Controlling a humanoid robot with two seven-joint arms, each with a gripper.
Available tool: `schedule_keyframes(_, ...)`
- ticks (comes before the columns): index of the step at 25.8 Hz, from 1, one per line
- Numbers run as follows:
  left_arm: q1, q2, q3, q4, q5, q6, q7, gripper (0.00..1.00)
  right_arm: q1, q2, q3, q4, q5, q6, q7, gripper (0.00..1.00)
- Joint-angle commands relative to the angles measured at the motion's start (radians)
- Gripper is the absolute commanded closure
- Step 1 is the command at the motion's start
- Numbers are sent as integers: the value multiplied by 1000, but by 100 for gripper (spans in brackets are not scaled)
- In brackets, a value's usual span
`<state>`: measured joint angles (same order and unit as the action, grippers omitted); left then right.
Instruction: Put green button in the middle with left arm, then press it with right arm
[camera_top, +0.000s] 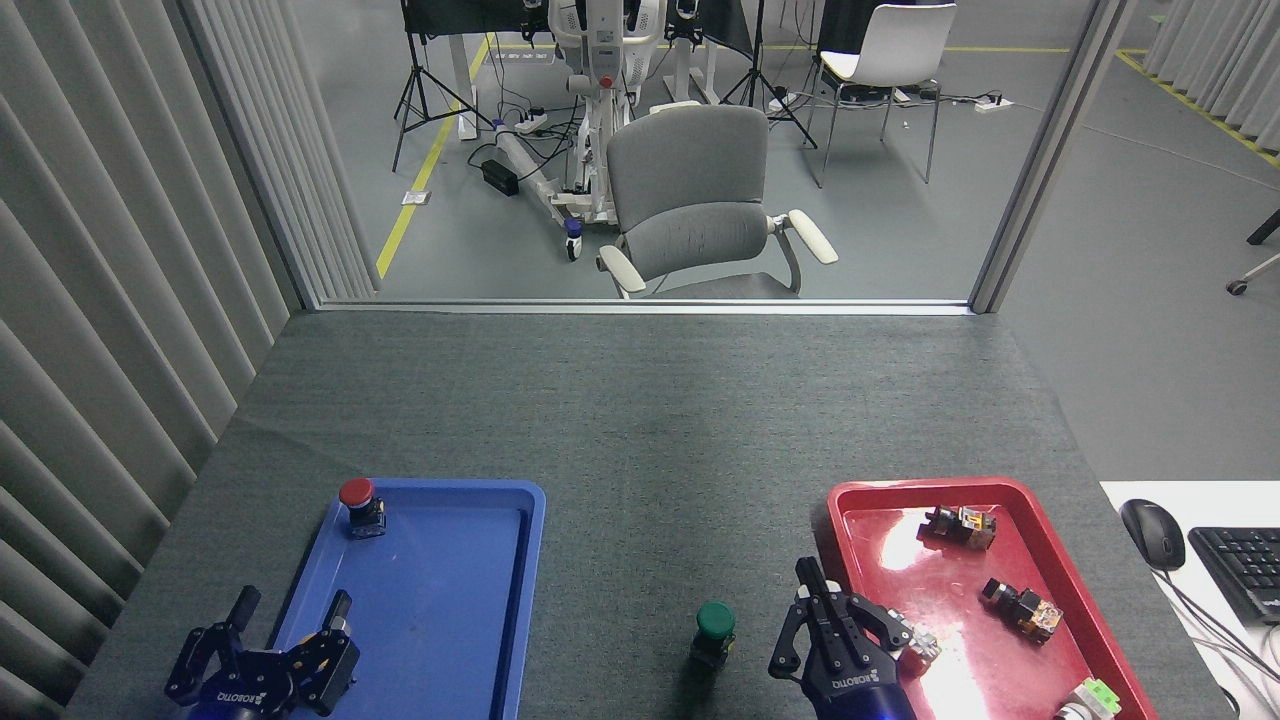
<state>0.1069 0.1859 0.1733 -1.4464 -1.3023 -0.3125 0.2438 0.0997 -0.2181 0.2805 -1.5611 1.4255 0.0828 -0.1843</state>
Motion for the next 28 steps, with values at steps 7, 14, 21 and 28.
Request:
schedule_keyframes(7, 10, -6, 6, -9, 1, 1, -3, 0, 84, -33, -52, -43, -3, 0, -9, 2)
schedule_keyframes(14, 13, -8, 6, -9, 1, 0, -3, 0, 127, -41, -83, -68, -3, -1, -12, 2)
schedule_keyframes(21, 13, -9, 5, -9, 3, 0, -5, 0, 161, -40, -176, -71, -34, -9, -12, 1)
schedule_keyframes(28, 13, -8, 5, -5, 6, 0, -5, 0, 164, -41, -196, -79, -34, -6, -11, 1)
